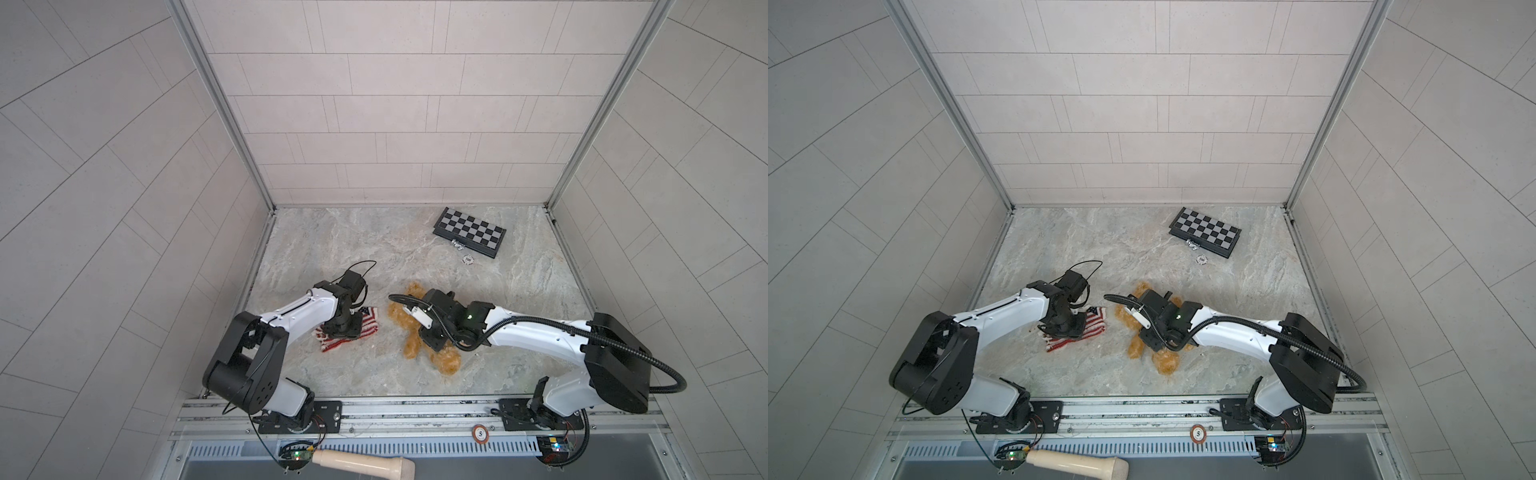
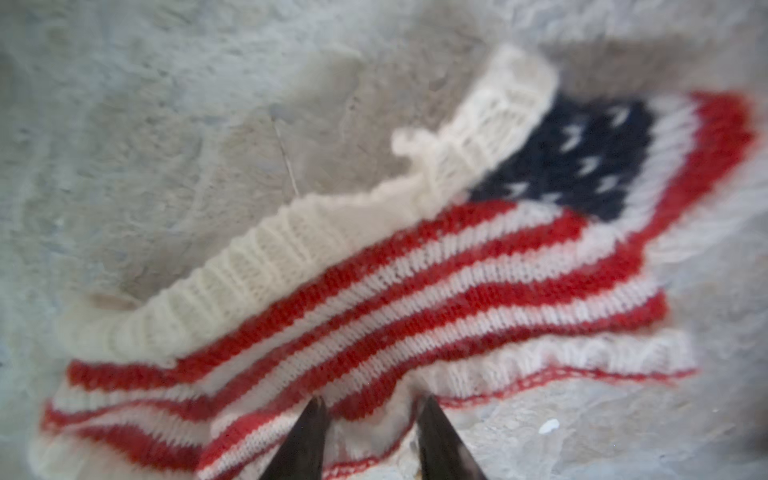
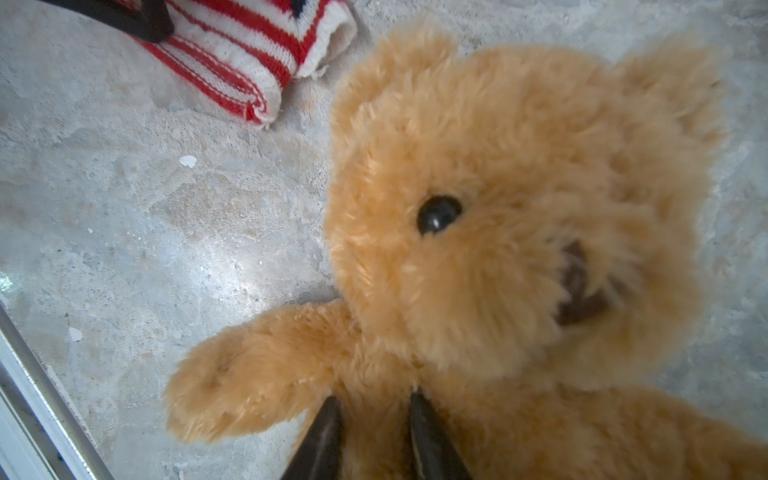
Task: Dress the teddy bear
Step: 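Grasp sweater neck edge with left gripper while right gripper grasps bear's chest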
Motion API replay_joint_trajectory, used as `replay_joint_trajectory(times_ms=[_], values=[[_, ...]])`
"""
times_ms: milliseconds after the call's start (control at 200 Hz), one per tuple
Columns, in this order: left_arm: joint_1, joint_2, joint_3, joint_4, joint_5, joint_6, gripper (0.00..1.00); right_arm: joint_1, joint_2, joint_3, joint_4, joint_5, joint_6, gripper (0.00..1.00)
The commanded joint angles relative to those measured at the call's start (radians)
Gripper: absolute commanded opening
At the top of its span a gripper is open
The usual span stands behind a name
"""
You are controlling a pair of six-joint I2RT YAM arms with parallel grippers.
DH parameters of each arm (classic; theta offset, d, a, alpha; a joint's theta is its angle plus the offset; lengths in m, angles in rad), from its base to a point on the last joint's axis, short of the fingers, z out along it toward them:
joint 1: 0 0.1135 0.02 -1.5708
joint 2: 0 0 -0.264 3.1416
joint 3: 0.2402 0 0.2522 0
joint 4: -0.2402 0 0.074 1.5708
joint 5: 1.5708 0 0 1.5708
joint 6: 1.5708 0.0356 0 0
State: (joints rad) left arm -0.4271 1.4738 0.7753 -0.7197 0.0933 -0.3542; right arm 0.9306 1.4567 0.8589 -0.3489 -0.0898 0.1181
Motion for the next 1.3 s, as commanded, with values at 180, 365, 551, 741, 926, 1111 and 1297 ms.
replay_joint_trajectory(times_ms=[180, 365, 551, 741, 926, 1111, 1297], values=[[-0.007, 0.016, 0.021, 0.005, -0.024, 0.029, 0.2, -0.016, -0.114, -0.064, 0.011, -0.021, 0.005, 0.33], [-0.009, 0.009, 0.019, 0.015, -0.019, 0.038, 0.06, -0.033, -0.154, -0.081, 0.015, -0.013, 0.0, 0.51], [-0.009, -0.027, 0.027, 0.034, 0.027, 0.019, 0.0, -0.049, -0.206, -0.083, 0.019, -0.035, 0.032, 0.78], [0.011, -0.102, -0.004, 0.179, 0.195, -0.15, 0.0, -0.159, -0.291, -0.082, 0.077, -0.141, 0.13, 0.82], [0.01, -0.118, 0.007, 0.28, 0.229, -0.243, 0.0, -0.335, -0.262, -0.067, 0.097, -0.255, 0.203, 0.85], [0.032, -0.081, -0.004, 0.353, 0.264, -0.246, 0.0, -0.379, -0.097, -0.007, 0.116, -0.348, 0.183, 0.89], [0.076, -0.098, -0.025, 0.418, 0.342, -0.253, 0.0, -0.357, 0.012, 0.051, 0.12, -0.465, 0.204, 0.92]])
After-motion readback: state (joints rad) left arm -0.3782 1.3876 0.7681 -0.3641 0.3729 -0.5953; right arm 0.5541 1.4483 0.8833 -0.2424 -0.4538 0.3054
